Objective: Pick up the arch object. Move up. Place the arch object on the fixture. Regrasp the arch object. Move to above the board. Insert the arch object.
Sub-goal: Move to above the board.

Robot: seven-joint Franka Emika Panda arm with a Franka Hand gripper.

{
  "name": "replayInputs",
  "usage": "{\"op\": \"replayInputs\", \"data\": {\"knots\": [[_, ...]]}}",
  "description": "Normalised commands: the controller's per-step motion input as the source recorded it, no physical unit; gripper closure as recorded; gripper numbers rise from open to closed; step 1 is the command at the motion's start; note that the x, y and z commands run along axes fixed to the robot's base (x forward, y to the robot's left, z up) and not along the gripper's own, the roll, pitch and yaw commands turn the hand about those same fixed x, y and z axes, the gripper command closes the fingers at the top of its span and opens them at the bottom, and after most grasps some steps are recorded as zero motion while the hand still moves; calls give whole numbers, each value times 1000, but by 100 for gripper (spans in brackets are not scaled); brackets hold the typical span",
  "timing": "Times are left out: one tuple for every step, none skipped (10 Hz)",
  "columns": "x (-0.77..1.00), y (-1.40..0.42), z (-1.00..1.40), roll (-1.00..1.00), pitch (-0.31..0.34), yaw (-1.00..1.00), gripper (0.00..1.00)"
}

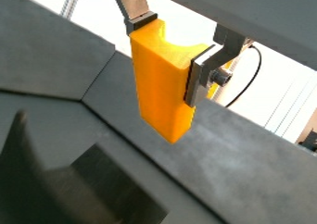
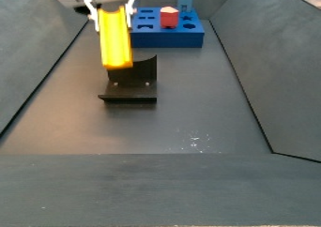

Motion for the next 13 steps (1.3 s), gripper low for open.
{"op": "replayInputs", "data": {"knots": [[117, 135, 1000, -37, 142, 141, 100], [114, 123, 1000, -36, 114, 145, 100], [110, 118, 1000, -43, 92, 140, 100], [107, 108, 1000, -50, 72, 131, 100], [104, 101, 1000, -50, 65, 123, 100], [99, 91, 1000, -53, 57, 106, 100], [98, 86, 1000, -55, 52, 97, 100], [90, 67, 1000, -60, 57, 78, 100], [85, 60, 1000, -60, 66, 70, 100], [79, 42, 990, -64, 78, 61, 100], [59, 23, 770, -68, 95, 59, 100], [48, 7, 611, -73, 103, 62, 100], [36, -3, 454, -73, 112, 66, 100]]}}
